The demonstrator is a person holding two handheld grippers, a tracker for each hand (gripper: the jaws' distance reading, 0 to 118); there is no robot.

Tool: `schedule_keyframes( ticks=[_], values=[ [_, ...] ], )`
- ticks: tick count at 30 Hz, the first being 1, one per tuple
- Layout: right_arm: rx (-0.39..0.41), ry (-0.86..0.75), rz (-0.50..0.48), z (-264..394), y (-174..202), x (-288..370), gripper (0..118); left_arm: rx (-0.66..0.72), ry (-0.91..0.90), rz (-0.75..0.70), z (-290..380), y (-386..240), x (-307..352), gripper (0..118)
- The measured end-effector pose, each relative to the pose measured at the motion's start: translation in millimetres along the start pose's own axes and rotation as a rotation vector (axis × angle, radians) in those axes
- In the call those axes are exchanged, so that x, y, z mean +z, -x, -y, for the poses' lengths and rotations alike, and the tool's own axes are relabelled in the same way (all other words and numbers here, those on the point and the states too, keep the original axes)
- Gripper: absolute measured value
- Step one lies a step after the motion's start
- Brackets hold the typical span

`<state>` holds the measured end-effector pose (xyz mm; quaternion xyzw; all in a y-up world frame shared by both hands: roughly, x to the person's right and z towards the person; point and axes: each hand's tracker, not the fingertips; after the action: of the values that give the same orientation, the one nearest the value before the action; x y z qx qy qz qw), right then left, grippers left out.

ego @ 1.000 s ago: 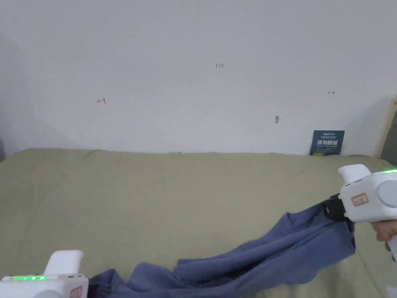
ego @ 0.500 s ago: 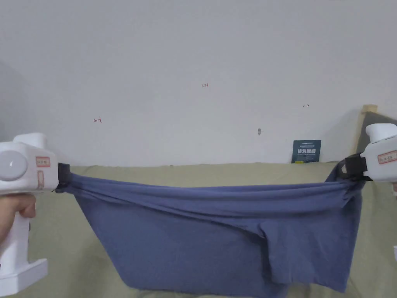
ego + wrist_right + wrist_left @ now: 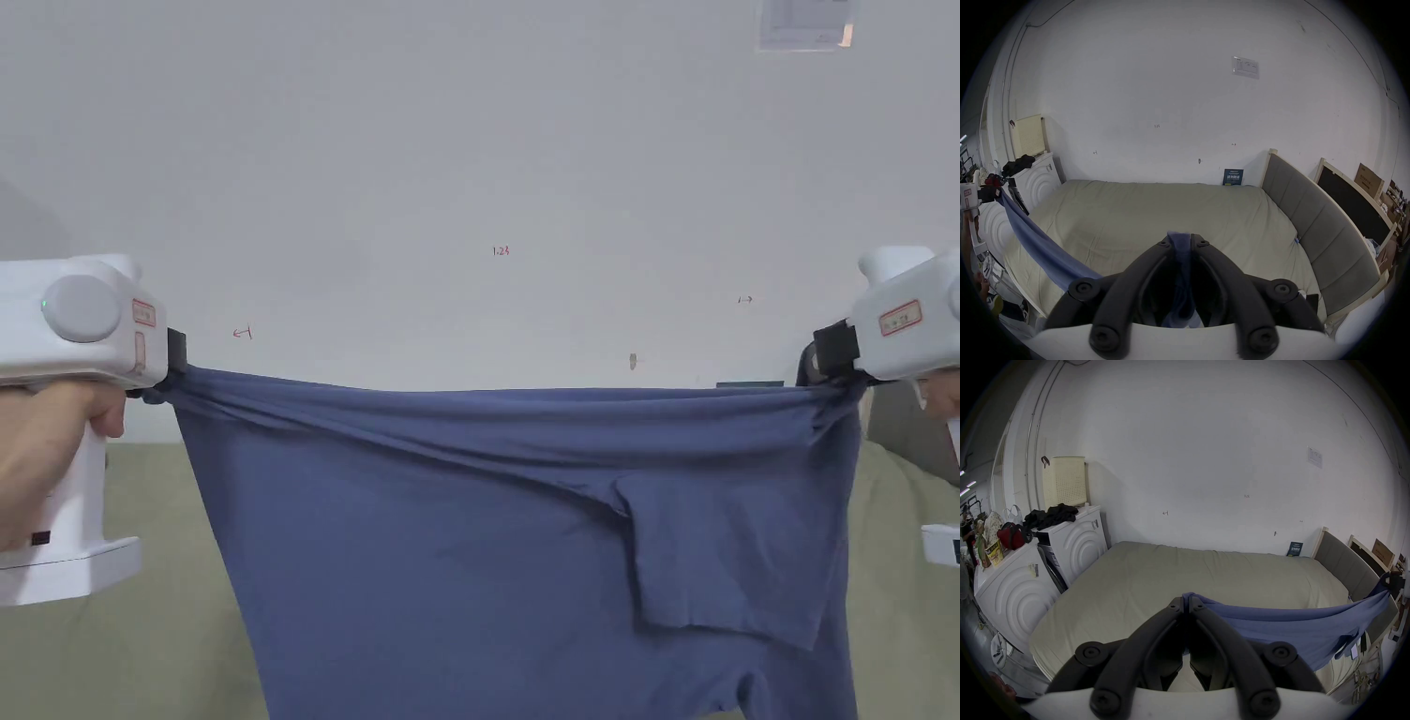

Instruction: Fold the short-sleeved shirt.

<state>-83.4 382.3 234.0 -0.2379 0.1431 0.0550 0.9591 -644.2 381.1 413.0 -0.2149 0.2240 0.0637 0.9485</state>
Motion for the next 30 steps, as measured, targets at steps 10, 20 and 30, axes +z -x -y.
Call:
schedule_keyframes(
  ticks=[10,20,30],
  values=[
    [0.039,-0.021,0.042,-70,15,-64,13,0.007,-0.045,-0.057,-51,-14,-49,0],
    [0.046,-0.008,0.049,-110,24,-162,13,-0.006,-0.051,-0.101,-74,-27,-122,0],
    [0.046,0.102,0.033,-46,27,-225,13,-0.061,0.042,-0.100,-12,-33,-179,0]
  ],
)
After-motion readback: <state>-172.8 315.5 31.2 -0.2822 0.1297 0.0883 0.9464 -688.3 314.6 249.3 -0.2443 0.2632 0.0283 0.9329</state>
